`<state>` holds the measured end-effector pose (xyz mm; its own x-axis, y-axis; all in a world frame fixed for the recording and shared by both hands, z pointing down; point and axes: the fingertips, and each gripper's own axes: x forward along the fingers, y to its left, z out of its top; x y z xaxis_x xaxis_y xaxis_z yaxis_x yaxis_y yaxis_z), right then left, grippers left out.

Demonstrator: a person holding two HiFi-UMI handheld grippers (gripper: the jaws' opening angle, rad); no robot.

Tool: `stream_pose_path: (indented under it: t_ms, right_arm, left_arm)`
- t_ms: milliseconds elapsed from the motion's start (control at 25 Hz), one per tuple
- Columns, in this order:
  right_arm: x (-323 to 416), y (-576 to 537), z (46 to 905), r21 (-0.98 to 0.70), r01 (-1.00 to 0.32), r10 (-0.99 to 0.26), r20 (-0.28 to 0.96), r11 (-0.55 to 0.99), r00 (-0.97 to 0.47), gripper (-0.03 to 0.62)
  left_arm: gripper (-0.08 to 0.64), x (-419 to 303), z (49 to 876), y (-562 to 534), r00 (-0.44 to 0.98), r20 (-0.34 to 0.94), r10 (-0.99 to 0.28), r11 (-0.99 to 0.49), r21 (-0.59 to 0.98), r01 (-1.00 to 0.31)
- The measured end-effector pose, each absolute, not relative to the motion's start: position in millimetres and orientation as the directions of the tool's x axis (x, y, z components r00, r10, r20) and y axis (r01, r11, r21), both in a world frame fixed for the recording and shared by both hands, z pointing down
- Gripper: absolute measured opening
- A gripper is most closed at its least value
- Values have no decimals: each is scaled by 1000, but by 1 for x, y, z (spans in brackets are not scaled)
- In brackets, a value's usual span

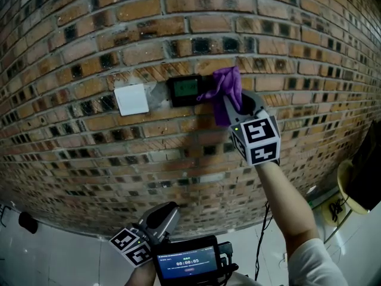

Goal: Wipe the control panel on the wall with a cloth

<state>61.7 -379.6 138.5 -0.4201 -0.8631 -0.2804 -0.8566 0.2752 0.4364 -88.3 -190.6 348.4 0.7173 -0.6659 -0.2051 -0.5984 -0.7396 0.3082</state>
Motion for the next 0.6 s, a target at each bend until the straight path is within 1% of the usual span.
stream_pose_path:
  t_ms: [240, 440, 600]
  right_arm:
    - [22, -370, 132, 466, -822, -824, -285, 328, -490, 80]
    - [-43, -356, 130, 501, -753, -751, -269, 426, -603, 80]
    - [-90, -351, 135, 515, -704, -704, -245, 489, -667, 80]
  left_arm:
    - [58, -94, 350, -188, 708, -206, -676, -731, 311, -607]
    - [58, -103, 349, -185, 689, -210, -693, -716, 311, -625]
    - [58, -112, 350, -182, 672, -211, -710, -701, 312, -642]
